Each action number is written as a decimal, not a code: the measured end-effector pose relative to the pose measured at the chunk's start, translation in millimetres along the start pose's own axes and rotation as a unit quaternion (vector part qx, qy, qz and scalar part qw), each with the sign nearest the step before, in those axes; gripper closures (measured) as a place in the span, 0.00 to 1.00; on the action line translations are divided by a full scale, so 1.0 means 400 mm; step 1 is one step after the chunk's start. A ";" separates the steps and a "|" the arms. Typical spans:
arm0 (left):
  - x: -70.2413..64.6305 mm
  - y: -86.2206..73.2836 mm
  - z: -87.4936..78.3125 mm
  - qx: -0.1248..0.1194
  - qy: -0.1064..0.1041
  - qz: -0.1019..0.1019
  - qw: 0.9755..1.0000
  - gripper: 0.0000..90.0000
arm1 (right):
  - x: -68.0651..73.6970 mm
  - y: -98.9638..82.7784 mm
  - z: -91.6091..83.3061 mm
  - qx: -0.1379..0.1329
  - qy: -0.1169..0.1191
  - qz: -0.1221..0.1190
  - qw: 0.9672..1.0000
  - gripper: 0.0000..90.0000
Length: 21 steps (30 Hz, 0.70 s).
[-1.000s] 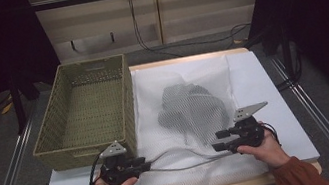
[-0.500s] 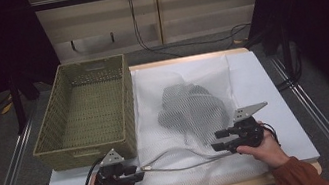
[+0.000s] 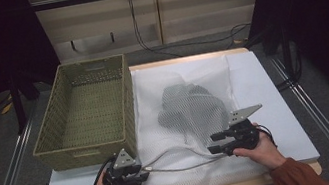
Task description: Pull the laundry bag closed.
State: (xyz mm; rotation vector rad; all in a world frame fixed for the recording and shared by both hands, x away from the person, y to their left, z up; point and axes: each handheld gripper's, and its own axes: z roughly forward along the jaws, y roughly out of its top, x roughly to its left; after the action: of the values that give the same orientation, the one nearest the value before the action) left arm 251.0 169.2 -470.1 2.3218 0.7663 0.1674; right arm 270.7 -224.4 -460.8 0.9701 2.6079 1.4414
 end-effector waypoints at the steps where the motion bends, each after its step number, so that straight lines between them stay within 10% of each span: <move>1: 0.001 0.001 0.000 0.000 0.000 0.002 1.000 0.71 | 0.002 0.001 0.002 -0.001 -0.001 -0.002 1.000 0.51; 10: -0.002 0.009 0.002 0.010 -0.004 0.000 1.000 0.91 | 0.008 0.008 0.020 -0.002 0.001 -0.011 1.000 0.53; 21: 0.005 0.012 -0.014 -0.011 -0.017 -0.010 1.000 0.93 | 0.032 0.039 0.057 0.007 0.030 -0.017 0.999 0.59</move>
State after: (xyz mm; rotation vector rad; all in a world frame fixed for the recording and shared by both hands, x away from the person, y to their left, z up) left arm 253.0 170.7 -463.0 2.2892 0.7653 0.1260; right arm 275.0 -194.4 -458.4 0.8944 2.6652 1.4686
